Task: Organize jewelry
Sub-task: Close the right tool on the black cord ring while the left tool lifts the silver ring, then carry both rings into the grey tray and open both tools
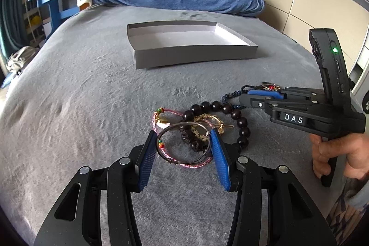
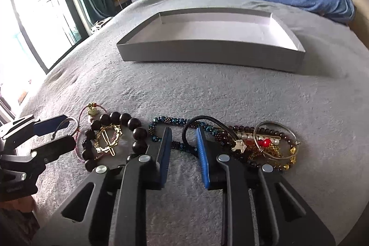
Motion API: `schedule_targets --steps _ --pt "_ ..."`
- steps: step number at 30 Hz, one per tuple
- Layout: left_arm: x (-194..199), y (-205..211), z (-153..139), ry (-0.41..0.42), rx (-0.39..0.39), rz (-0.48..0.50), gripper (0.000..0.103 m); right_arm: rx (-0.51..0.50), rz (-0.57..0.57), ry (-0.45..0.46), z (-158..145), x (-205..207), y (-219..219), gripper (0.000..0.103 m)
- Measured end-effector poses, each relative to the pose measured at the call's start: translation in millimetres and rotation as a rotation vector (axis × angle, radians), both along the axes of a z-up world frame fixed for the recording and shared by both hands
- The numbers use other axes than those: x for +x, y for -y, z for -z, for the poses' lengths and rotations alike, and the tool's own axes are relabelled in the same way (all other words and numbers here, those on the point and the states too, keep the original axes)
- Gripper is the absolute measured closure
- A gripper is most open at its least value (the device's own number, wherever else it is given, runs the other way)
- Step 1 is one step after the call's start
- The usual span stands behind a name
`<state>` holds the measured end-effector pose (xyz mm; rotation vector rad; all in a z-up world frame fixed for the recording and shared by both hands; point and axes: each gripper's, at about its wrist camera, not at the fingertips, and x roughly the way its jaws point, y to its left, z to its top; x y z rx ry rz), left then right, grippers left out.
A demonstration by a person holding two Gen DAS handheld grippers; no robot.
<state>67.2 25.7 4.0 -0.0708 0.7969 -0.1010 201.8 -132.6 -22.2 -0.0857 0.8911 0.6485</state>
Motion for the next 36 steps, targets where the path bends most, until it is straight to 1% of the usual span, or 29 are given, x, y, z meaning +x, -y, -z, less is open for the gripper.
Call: schedule_targets --steps 3,4,5,6,9,13,22,26,30,36 --pt "1.1 1.2 0.5 -0.001 0.000 0.003 0.054 0.018 0.002 -0.026 2.0 6.1 0.2 0.090" --pt "1.6 1.5 0.4 -0.001 0.001 0.003 0.054 0.022 0.005 -0.031 2.4 7.1 0.0 0.096" --pt "2.3 1.7 0.2 -0.001 0.001 0.003 0.054 0.028 0.007 -0.035 2.3 7.7 -0.4 0.098" --pt "2.7 1.4 0.1 0.000 0.001 0.003 0.054 0.031 0.008 -0.036 2.1 7.7 -0.5 0.099" --pt "4.7 0.0 -2.0 0.004 0.004 0.002 0.054 0.039 0.010 -0.020 -1.1 6.3 0.3 0.100" --pt "9.3 -1.3 -6.1 0.013 0.011 0.004 0.054 0.083 0.021 0.002 -12.1 1.0 6.8 0.100" --pt "29.6 -1.3 -18.6 0.043 0.044 0.014 0.054 0.168 0.026 0.064 -49.1 5.5 18.9 0.100" --pt "49.8 -2.6 -30.4 0.073 0.058 0.016 0.054 0.183 0.044 0.080 -60.8 15.7 25.0 0.100" --pt "73.7 -6.8 -42.4 0.099 0.066 0.013 0.054 0.185 0.070 0.089 -67.0 34.5 32.5 0.100" --pt "116.9 -15.4 -49.6 0.101 0.080 0.003 0.054 0.185 0.107 0.102 -74.0 70.5 45.6 0.100"
